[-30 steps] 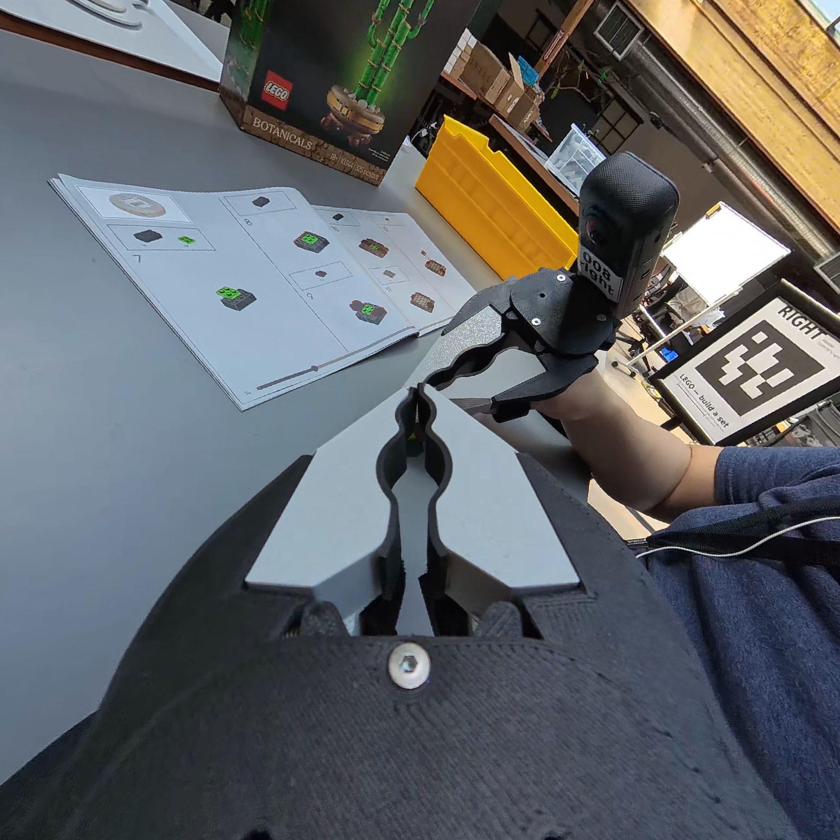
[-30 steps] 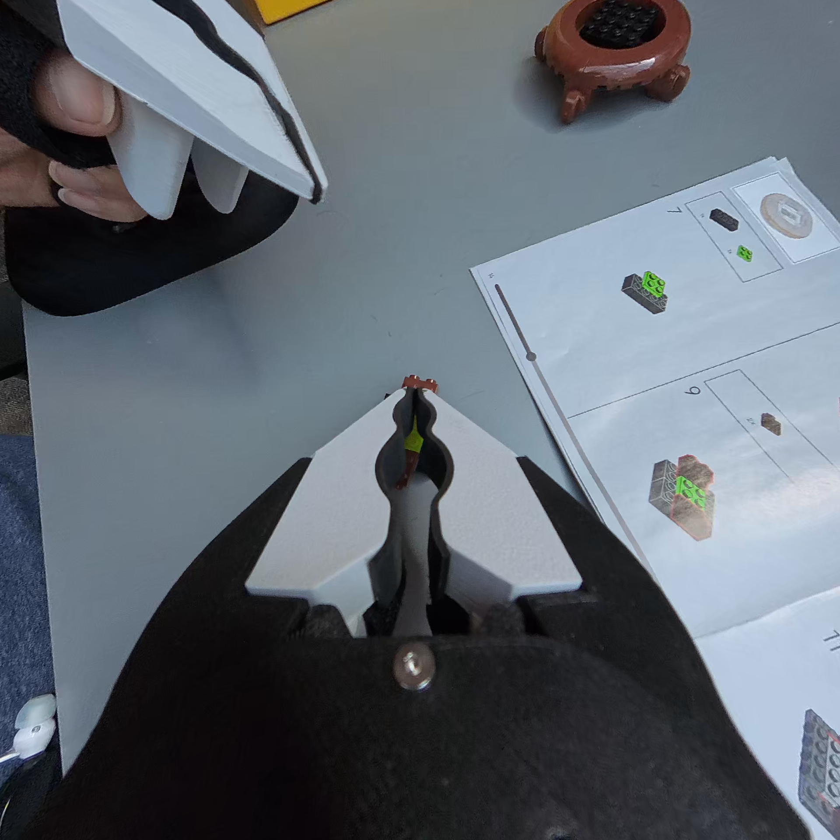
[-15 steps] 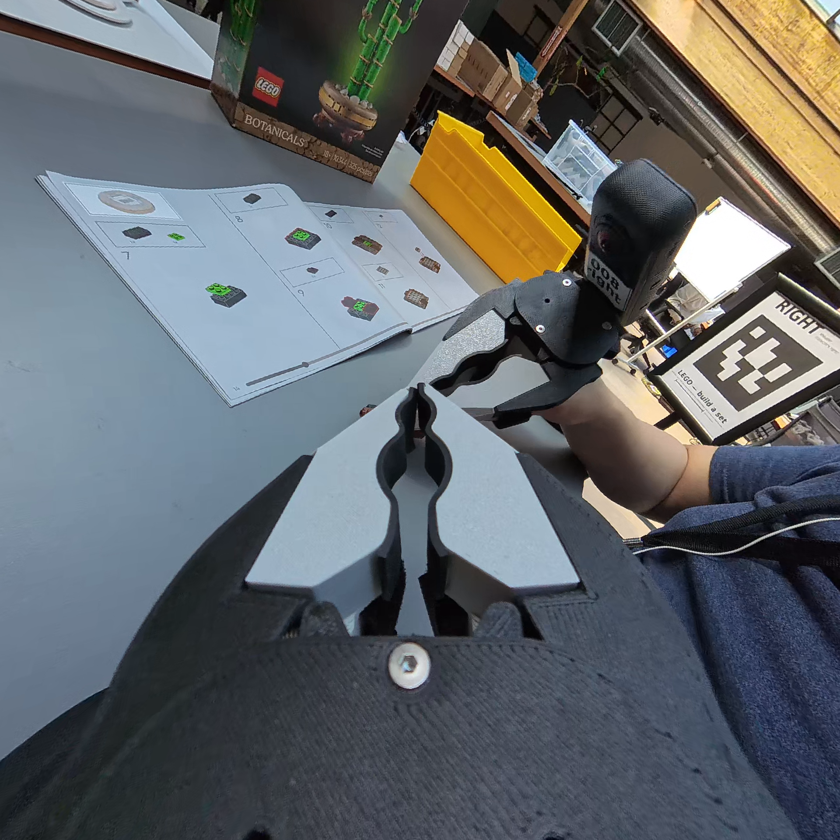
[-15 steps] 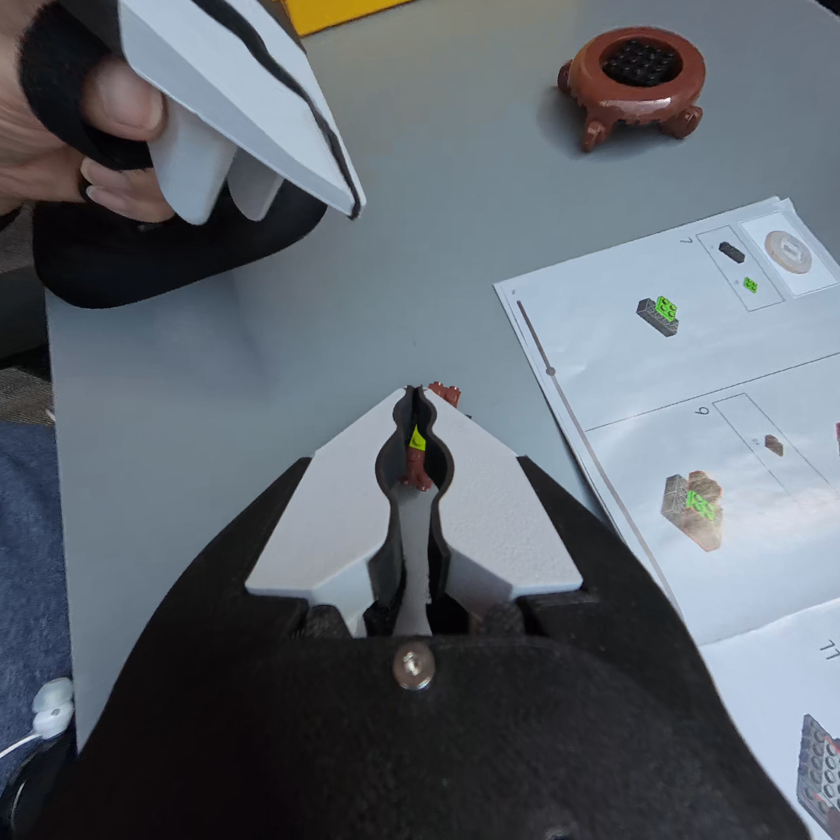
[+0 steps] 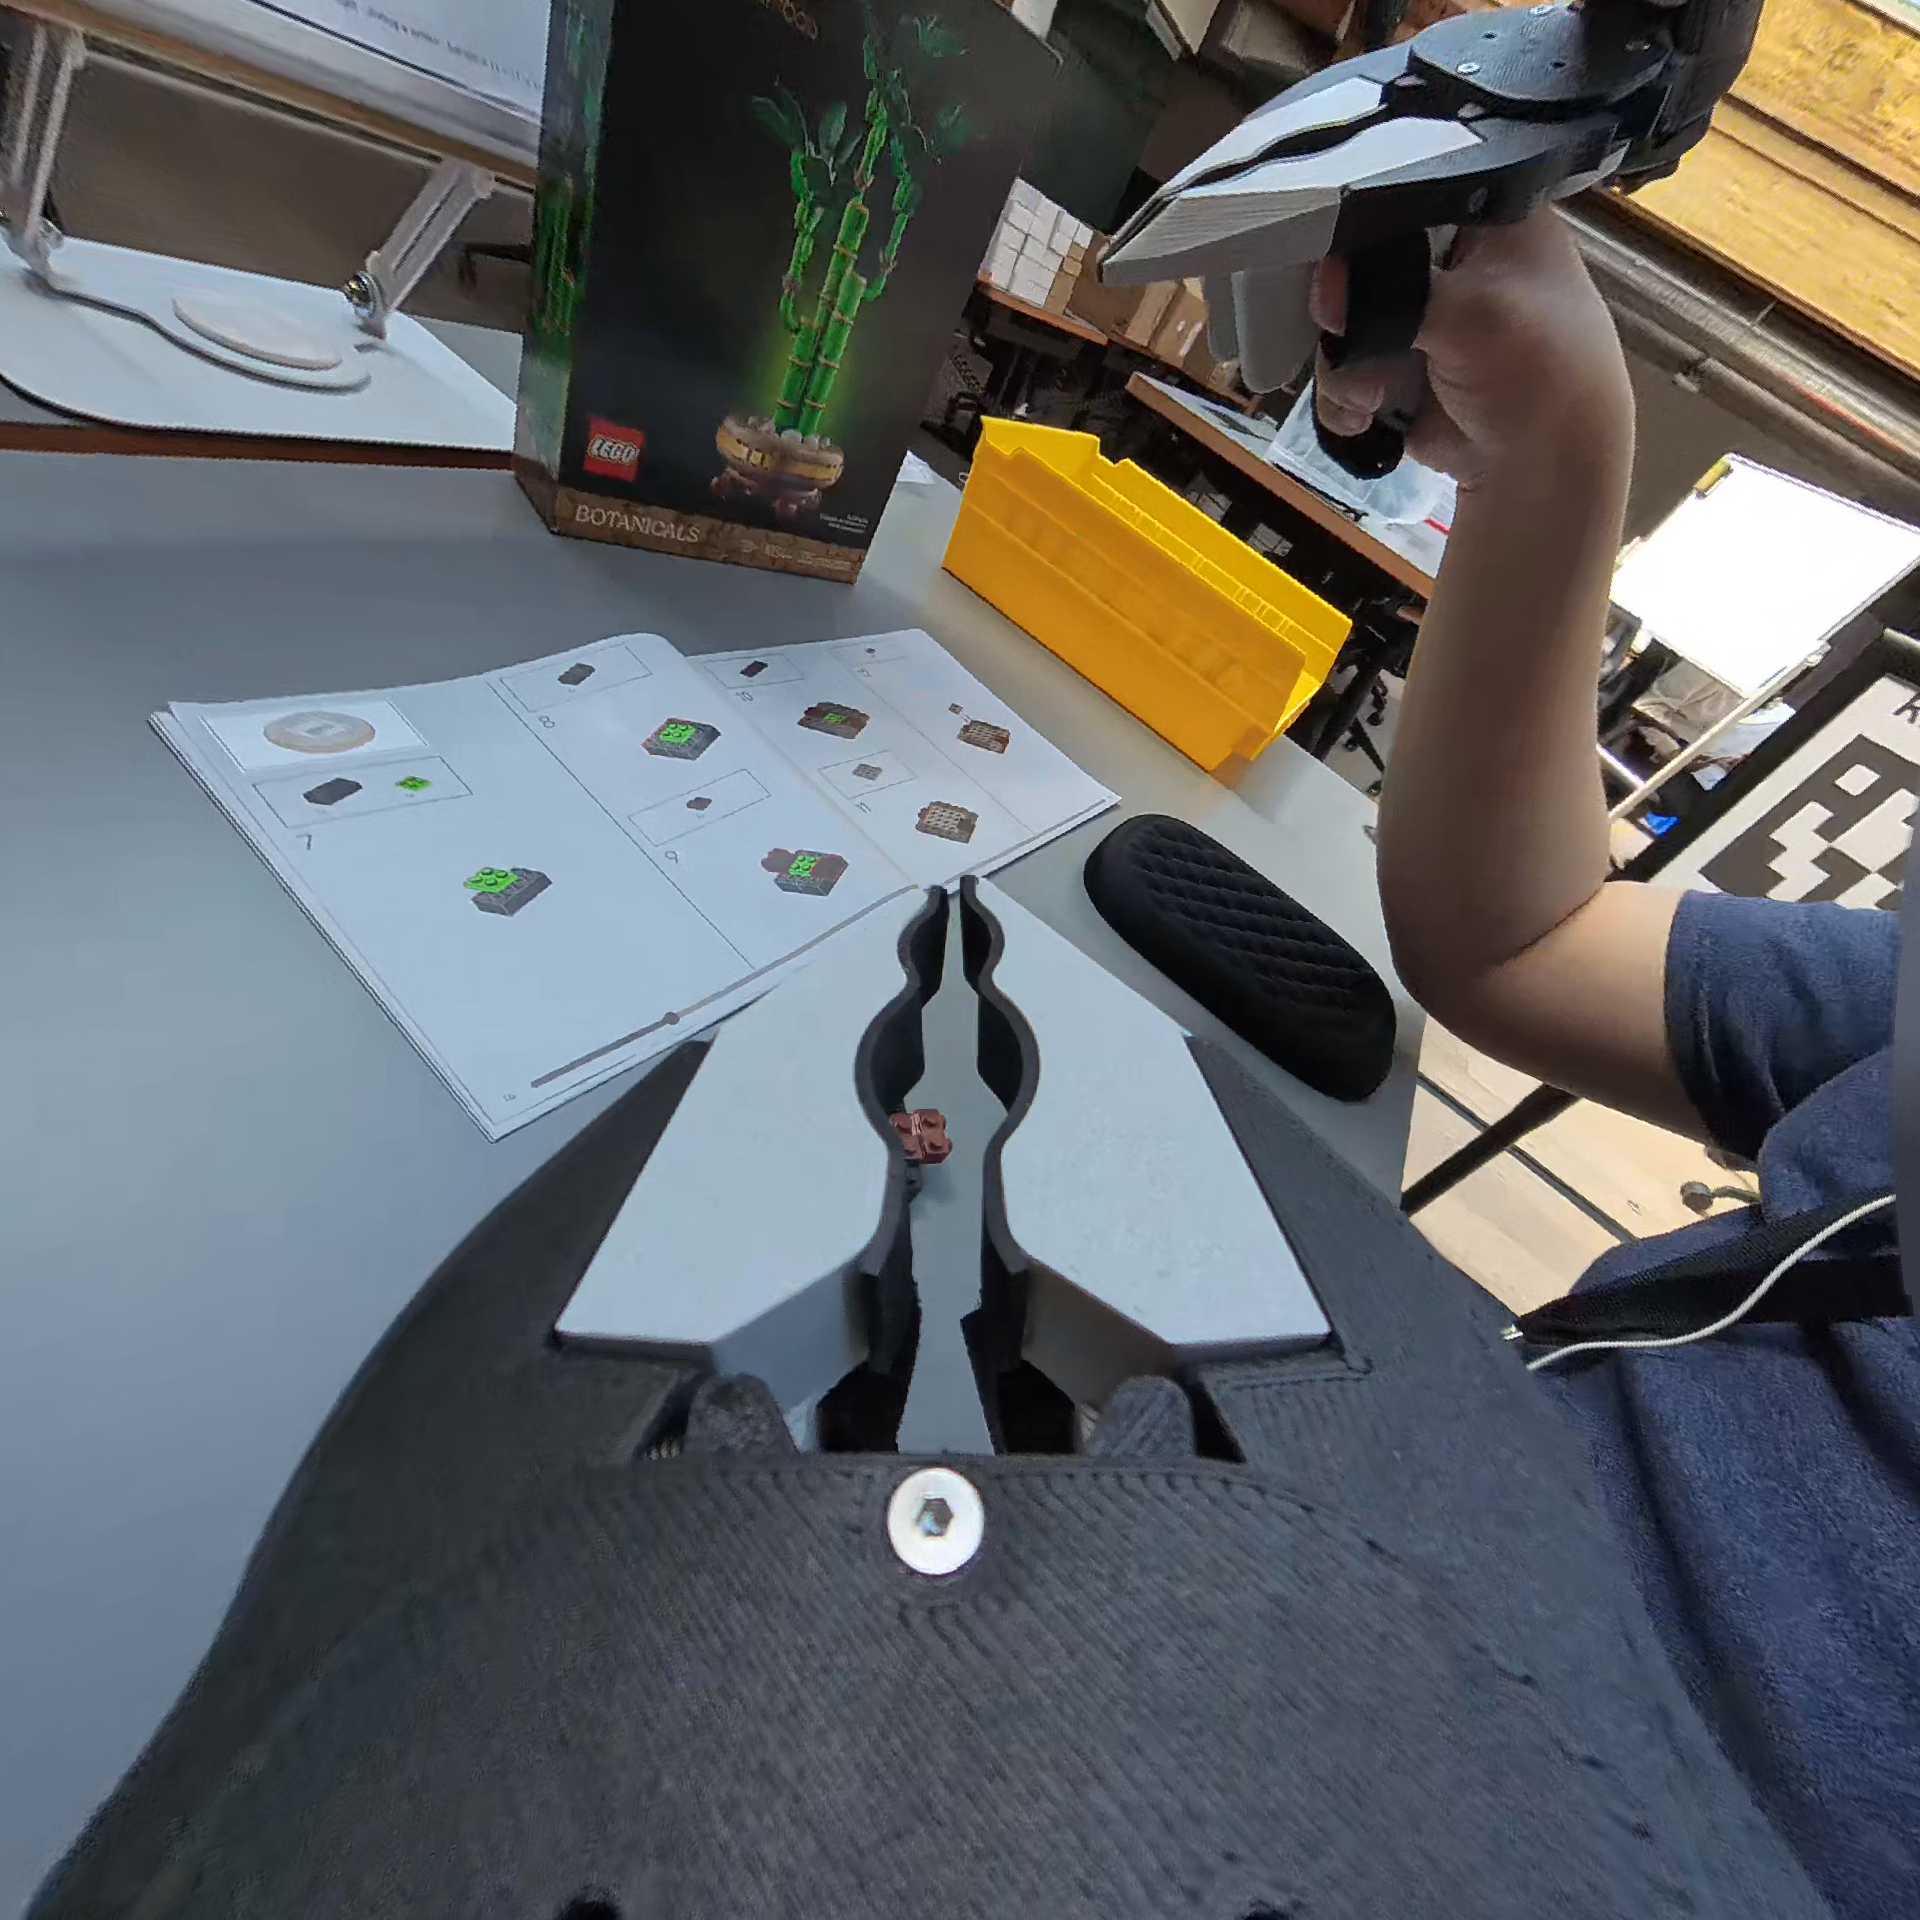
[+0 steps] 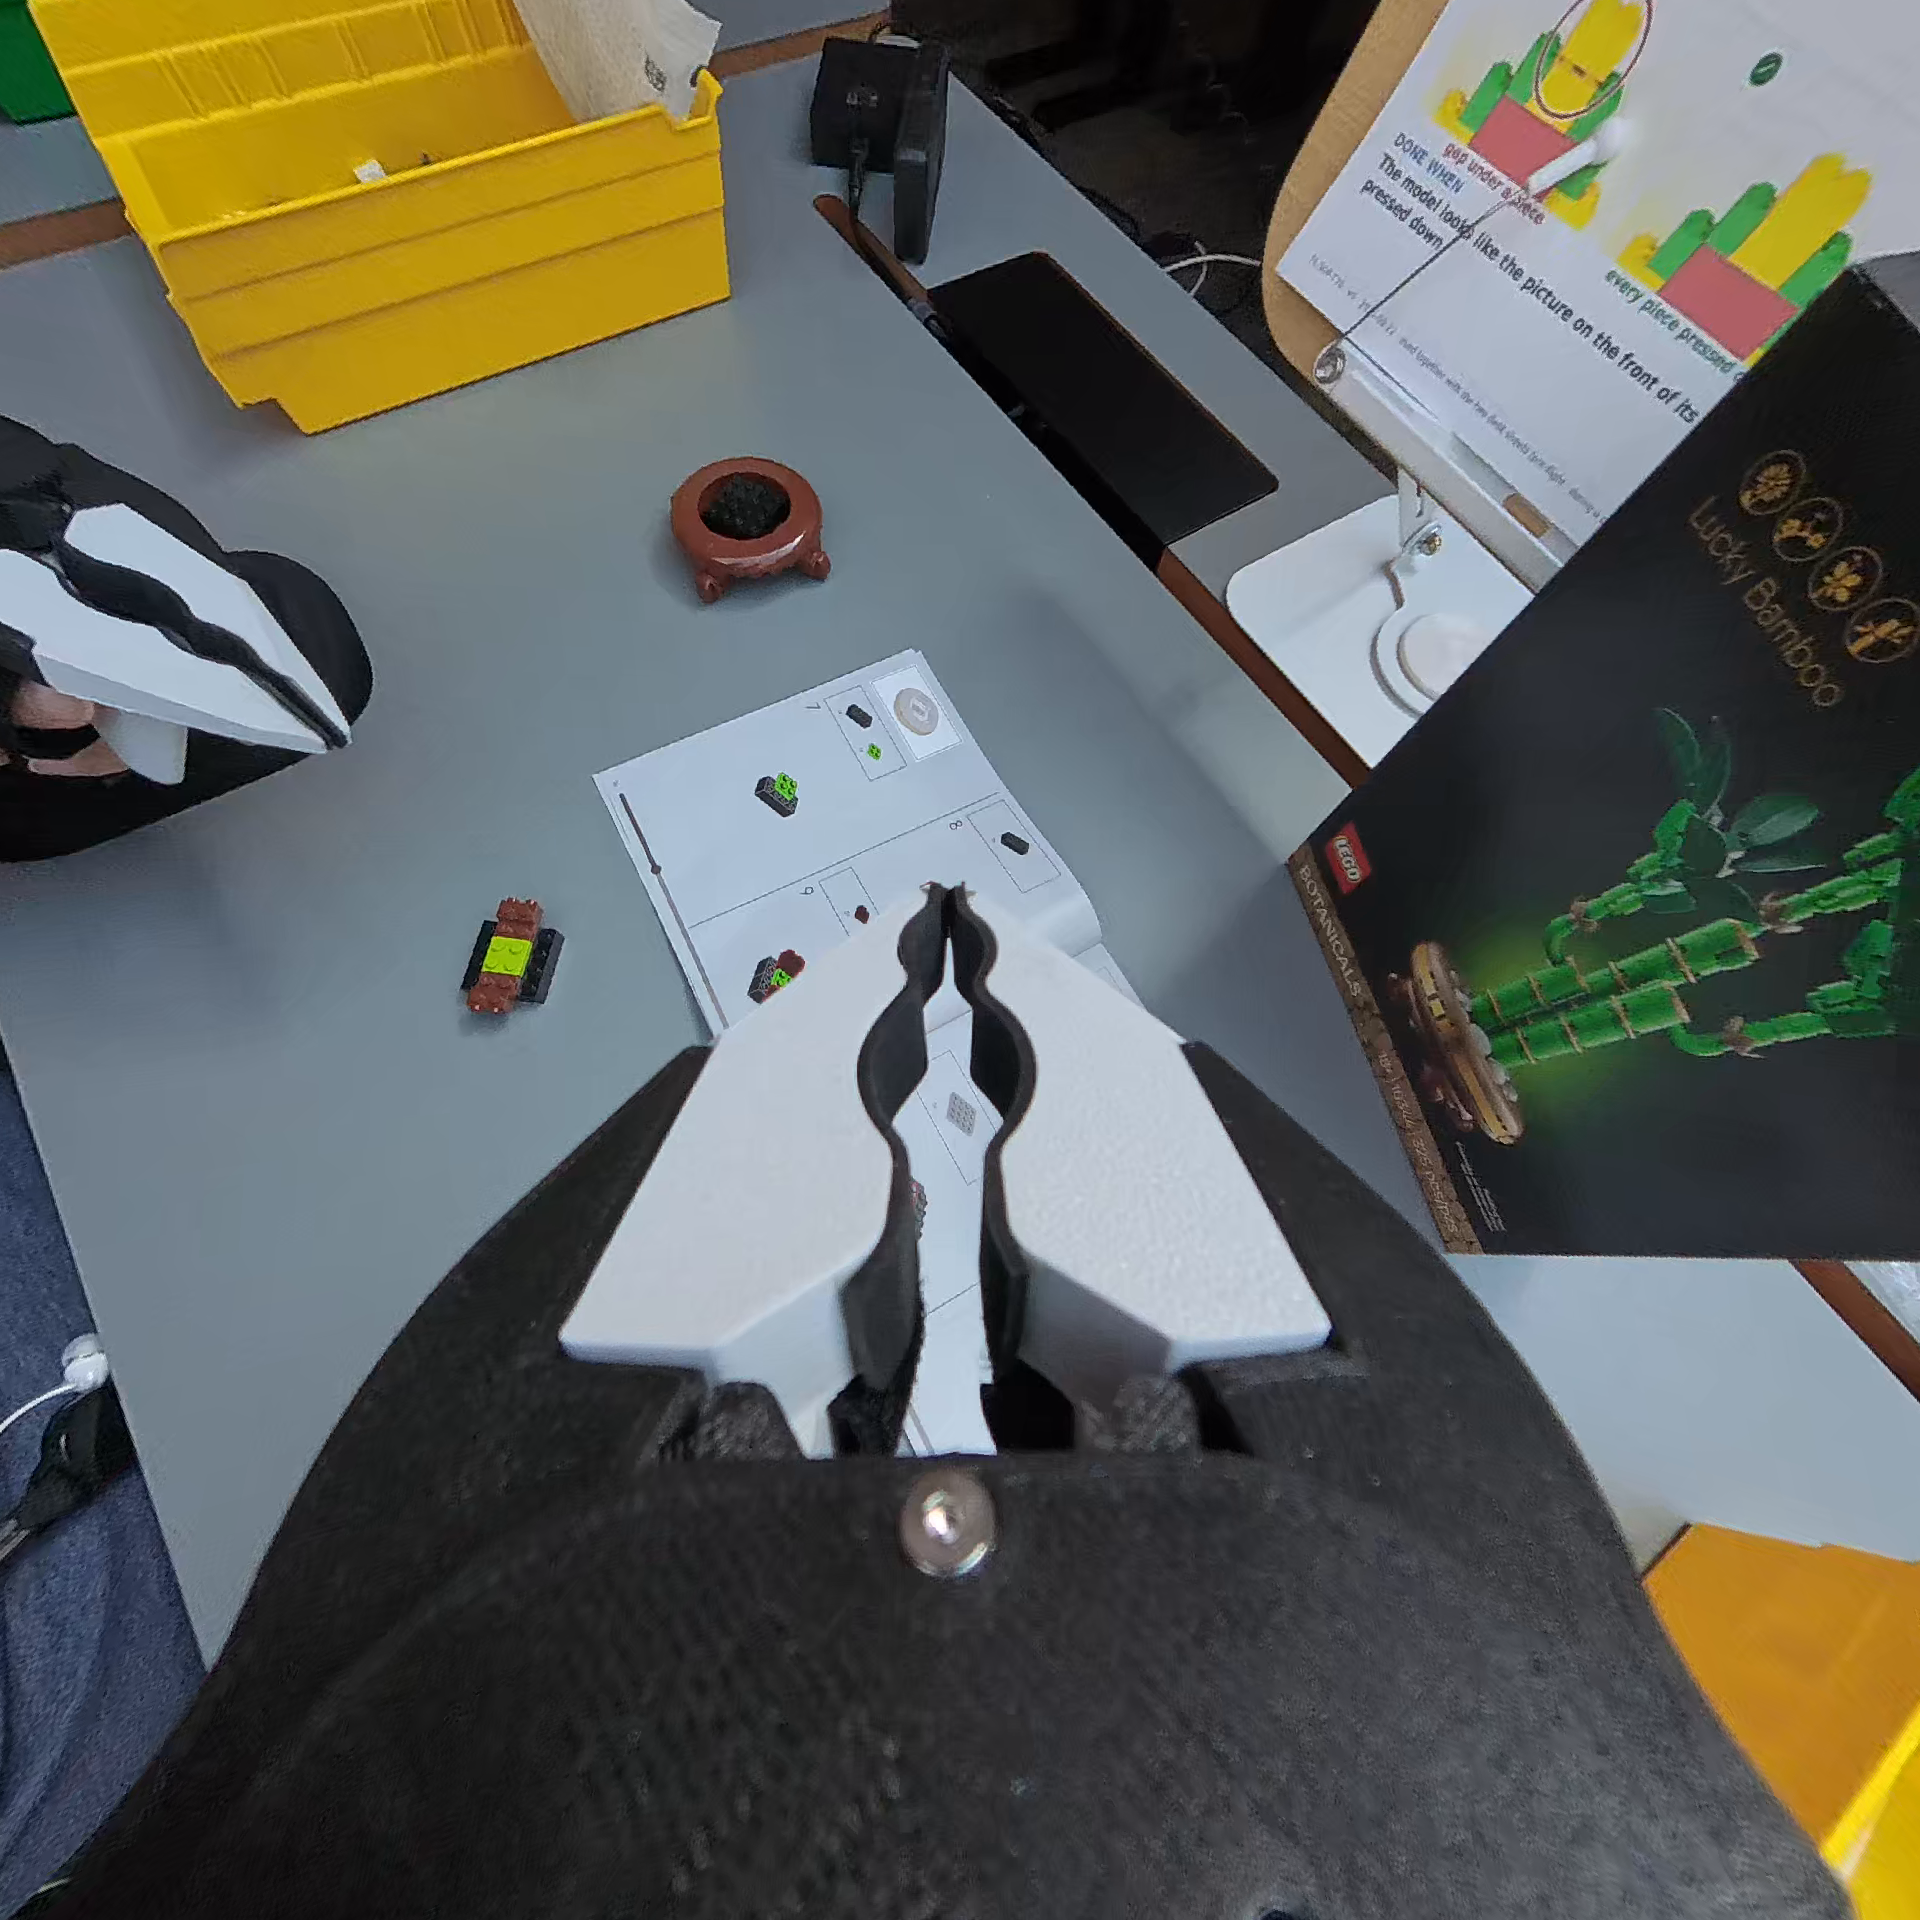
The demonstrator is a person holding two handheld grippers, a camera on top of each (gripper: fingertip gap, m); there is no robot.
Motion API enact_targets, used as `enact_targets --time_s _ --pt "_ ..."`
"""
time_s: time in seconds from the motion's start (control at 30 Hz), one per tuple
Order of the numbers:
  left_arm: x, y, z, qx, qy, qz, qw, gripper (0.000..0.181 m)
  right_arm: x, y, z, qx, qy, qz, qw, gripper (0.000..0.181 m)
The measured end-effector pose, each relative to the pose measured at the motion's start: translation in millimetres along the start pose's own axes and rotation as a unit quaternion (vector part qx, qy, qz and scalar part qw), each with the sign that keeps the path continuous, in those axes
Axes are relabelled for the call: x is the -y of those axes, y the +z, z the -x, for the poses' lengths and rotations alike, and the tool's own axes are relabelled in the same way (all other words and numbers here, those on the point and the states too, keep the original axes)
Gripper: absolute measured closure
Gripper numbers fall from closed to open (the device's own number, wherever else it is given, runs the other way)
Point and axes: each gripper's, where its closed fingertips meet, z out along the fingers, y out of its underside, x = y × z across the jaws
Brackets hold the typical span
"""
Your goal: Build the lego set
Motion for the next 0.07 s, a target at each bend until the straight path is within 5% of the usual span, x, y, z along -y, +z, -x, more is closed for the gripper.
enact_targets --time_s 0.03,0.07 --pt "3.1 1.7 0.5 0.020 0.015 -0.002 1.000 0.180 -6.0 -0.7 -4.5 0.005 0.007 0.000 1.000 0.181" --pt "5.4 3.2 1.3 0.041 0.031 -0.002 0.999 0.178 -13.6 1.6 -9.3 0.007 0.017 -0.007 1.000 0.181"
